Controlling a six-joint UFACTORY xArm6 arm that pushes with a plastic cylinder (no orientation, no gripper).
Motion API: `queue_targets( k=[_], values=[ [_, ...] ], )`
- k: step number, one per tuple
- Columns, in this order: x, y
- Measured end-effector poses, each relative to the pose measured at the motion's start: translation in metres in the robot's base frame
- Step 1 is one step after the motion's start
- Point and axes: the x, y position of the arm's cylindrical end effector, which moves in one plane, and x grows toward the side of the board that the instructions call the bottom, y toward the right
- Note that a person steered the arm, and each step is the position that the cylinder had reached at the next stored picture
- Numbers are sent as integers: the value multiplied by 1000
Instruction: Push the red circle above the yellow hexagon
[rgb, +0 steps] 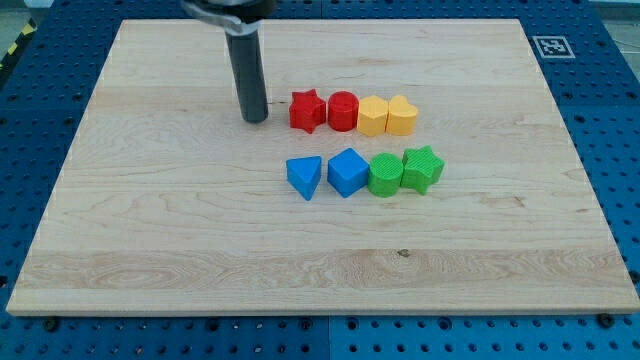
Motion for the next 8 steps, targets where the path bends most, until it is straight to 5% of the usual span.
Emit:
queue_targets(
  k=[2,8],
  values=[
    [39,38],
    [13,106]
  ],
)
